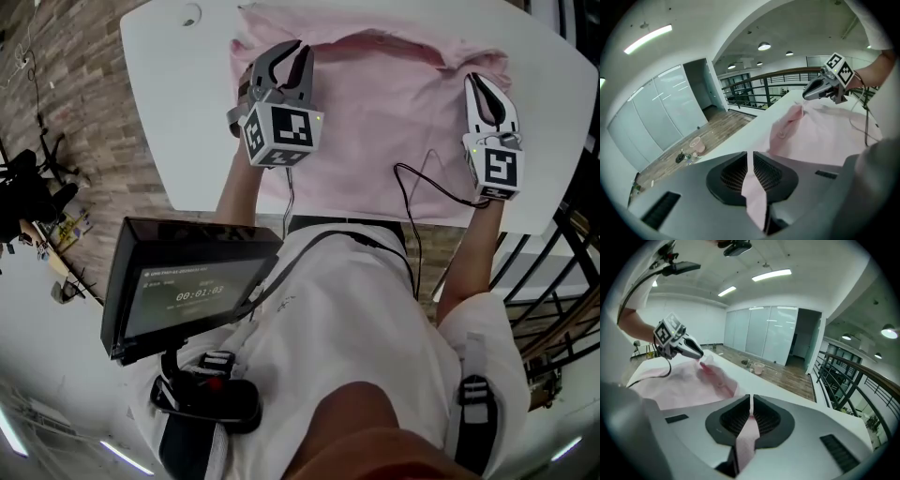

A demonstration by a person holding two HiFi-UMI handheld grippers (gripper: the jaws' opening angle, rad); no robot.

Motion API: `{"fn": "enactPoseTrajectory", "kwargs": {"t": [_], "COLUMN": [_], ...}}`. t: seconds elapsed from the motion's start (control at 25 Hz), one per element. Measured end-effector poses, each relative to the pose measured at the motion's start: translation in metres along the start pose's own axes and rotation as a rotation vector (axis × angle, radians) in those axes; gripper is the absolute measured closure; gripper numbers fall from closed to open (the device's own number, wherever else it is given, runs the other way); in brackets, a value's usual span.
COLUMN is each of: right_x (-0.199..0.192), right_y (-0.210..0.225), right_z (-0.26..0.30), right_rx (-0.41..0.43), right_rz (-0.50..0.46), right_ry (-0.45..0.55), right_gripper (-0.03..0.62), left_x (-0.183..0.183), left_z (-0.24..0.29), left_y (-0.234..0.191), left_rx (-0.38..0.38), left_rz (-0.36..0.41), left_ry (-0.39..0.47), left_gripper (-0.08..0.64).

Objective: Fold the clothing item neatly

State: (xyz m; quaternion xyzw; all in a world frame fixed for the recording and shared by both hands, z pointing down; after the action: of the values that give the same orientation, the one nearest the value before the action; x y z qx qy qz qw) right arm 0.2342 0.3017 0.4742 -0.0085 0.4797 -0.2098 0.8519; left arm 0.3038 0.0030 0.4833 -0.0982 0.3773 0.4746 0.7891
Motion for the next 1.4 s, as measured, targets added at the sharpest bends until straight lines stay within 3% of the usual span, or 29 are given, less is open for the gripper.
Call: {"fn": "enactPoseTrajectory", "kwargs": {"t": [0.08,0.2,0.32,0.44,0.64,0.84,1.04,1.24,1.4], "right_x": [0.018,0.029,0.009,-0.017,-0.013,0.009,0.002,0.013,-0.003], "right_y": [-0.004,-0.023,-0.038,-0.033,-0.027,-0.049,-0.087,-0.119,-0.139], "right_z": [0.016,0.051,0.064,0.064,0.068,0.053,0.037,0.007,-0.042], "right_rx": [-0.019,0.010,0.076,0.060,0.001,0.002,0.078,0.140,0.159], "right_rz": [0.020,0.049,0.006,-0.055,-0.064,-0.013,0.031,-0.069,-0.108], "right_ry": [0.030,-0.014,-0.124,-0.211,-0.195,-0.111,-0.085,-0.100,-0.085], "right_gripper": [0.569,0.569,0.569,0.569,0.569,0.569,0.589,0.589,0.589], "left_x": [0.014,0.020,0.006,-0.014,-0.011,-0.021,-0.037,-0.027,-0.028], "left_z": [0.016,0.047,0.062,0.065,0.064,0.041,0.035,0.013,-0.014], "left_y": [-0.013,-0.017,0.000,0.015,0.012,0.016,0.031,0.044,0.094], "left_rx": [-0.005,-0.080,-0.201,-0.267,-0.214,-0.271,-0.336,-0.394,-0.423], "left_rz": [0.015,0.020,0.059,0.069,0.035,0.022,0.019,0.070,0.126], "left_ry": [0.013,-0.039,-0.154,-0.212,-0.126,-0.109,-0.124,-0.128,-0.123], "left_gripper": [0.532,0.532,0.532,0.532,0.532,0.557,0.557,0.557,0.557]}}
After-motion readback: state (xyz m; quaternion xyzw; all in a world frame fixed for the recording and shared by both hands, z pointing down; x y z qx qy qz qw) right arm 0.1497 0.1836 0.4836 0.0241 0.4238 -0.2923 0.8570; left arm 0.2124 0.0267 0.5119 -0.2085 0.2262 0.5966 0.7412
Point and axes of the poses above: the fingertips, and each gripper's own axes: z forward along the fingers, y to its right, x out of its top, the point moved 7 cm from there along -z, backward along the fingers, and after that the axes turned 5 degrees about -x, right-handed, at the moved point
